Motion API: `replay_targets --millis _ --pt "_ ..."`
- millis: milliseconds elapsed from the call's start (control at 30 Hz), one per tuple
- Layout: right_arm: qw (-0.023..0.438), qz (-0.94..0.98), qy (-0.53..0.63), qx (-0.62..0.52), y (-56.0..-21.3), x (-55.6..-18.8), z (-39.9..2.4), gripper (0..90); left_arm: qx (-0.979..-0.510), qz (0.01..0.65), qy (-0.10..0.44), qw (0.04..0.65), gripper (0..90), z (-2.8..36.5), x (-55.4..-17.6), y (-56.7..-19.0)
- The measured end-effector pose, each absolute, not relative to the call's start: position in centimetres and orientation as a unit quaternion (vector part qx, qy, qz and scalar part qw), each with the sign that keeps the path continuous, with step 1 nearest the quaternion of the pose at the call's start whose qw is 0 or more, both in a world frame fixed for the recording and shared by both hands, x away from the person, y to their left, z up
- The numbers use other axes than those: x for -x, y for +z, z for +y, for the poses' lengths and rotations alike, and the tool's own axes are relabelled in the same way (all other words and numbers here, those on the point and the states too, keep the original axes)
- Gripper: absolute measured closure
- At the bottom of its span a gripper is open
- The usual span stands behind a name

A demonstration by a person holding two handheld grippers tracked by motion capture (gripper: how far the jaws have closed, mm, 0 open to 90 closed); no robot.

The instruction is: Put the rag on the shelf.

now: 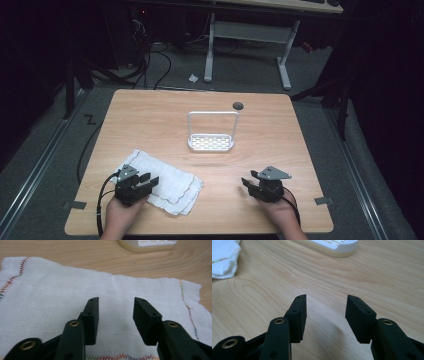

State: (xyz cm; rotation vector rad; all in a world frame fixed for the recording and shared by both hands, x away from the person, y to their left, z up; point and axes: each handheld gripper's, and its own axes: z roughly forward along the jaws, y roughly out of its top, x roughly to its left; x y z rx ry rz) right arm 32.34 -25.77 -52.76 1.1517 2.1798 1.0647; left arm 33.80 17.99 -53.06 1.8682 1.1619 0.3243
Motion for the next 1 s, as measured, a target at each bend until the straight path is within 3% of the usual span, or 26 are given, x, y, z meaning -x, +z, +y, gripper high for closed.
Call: replay_targets --millis 33,300,400,533,800,900,1000 --pt "0.221 0.794 0.384 -0.415 -52.9 -32.4 -25.3 52.1 -0.763 0.462 0.128 0.434 66.4 17.8 -33.7 -53.0" --pt "0.2 0.799 0.4 -0.401 -52.5 -32.4 -23.2 56.2 -0.774 0.449 0.127 0.429 82.8 17.3 -33.4 -52.8" --pt "0.188 0.806 0.416 -0.377 -51.8 -32.8 -21.0 63.7 -0.782 0.442 0.118 0.424 85.4 17.3 -33.4 -52.9" --pt "0.173 0.814 0.422 -0.359 -51.1 -33.7 -18.5 64.4 -0.787 0.437 0.11 0.421 89.7 17.2 -33.0 -52.8" --pt "0.152 0.839 0.408 -0.326 -51.5 -35.7 -13.2 66.9 -0.8 0.428 0.097 0.408 89.8 17.0 -31.8 -52.7" --pt "0.141 0.844 0.408 -0.319 -51.8 -36.1 -11.9 71.4 -0.806 0.424 0.094 0.403 89.8 16.9 -31.9 -52.8" --pt "0.134 0.855 0.39 -0.315 -52.5 -36.5 -11.0 82.2 -0.808 0.426 0.088 0.398 89.8 16.8 -32.0 -53.1"
